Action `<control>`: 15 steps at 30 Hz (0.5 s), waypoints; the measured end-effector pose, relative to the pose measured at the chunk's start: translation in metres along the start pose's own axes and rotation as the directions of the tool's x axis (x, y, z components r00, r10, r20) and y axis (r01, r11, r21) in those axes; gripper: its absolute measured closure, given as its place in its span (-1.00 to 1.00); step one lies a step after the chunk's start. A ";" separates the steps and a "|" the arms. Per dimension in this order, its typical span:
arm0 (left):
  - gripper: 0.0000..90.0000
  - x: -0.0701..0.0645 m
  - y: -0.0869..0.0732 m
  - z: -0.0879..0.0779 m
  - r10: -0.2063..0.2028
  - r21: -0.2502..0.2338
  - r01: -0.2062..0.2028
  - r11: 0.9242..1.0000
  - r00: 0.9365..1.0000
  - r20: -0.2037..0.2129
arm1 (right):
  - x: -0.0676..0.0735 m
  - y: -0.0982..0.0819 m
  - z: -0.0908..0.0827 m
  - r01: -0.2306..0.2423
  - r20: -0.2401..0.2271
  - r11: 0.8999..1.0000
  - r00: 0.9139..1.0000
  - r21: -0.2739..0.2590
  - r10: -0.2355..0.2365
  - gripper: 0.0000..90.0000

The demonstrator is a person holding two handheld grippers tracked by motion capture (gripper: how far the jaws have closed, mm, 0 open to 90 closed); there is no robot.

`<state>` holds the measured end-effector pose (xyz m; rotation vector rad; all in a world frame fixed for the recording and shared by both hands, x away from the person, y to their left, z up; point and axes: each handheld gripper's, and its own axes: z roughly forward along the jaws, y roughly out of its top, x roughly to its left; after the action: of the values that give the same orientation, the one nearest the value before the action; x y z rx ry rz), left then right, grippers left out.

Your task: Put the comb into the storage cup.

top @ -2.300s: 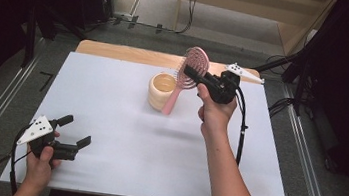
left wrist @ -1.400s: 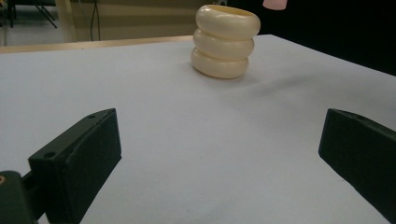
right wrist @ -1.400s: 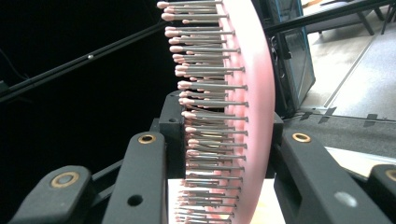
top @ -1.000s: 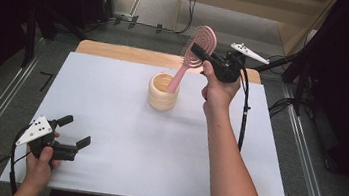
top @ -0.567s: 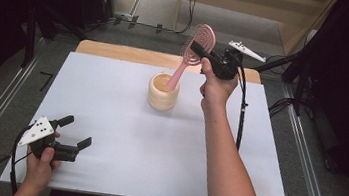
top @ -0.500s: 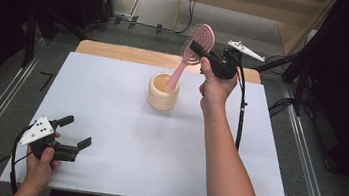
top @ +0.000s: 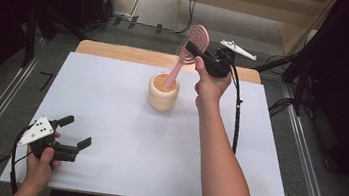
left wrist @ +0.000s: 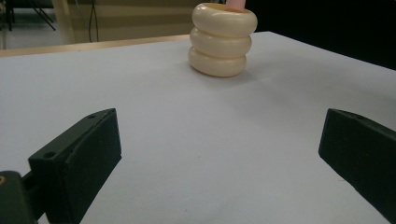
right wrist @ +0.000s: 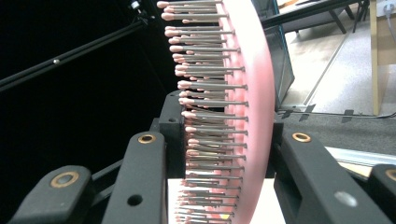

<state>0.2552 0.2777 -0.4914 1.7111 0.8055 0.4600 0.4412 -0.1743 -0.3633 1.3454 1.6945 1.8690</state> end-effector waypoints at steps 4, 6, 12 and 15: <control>-1.00 0.000 0.000 0.000 -0.001 -0.002 0.001 1.000 1.000 0.002 | -0.001 -0.006 0.004 -0.001 0.003 1.000 1.000 0.005 0.001 0.40; -1.00 0.000 0.000 0.000 0.000 -0.001 0.000 1.000 1.000 0.000 | -0.002 -0.009 0.006 0.000 0.003 1.000 1.000 0.011 0.000 0.40; -1.00 0.000 0.000 0.000 0.005 0.004 -0.005 1.000 1.000 -0.001 | -0.001 -0.015 0.011 0.017 0.005 1.000 1.000 0.023 -0.017 0.40; -1.00 0.000 0.000 0.000 0.003 0.002 -0.003 1.000 1.000 0.000 | 0.000 -0.017 0.012 0.027 0.006 0.999 1.000 0.028 -0.027 0.40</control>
<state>0.2551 0.2774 -0.4914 1.7143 0.8035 0.4612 0.4442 -0.1614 -0.3801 1.3306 1.7335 1.8309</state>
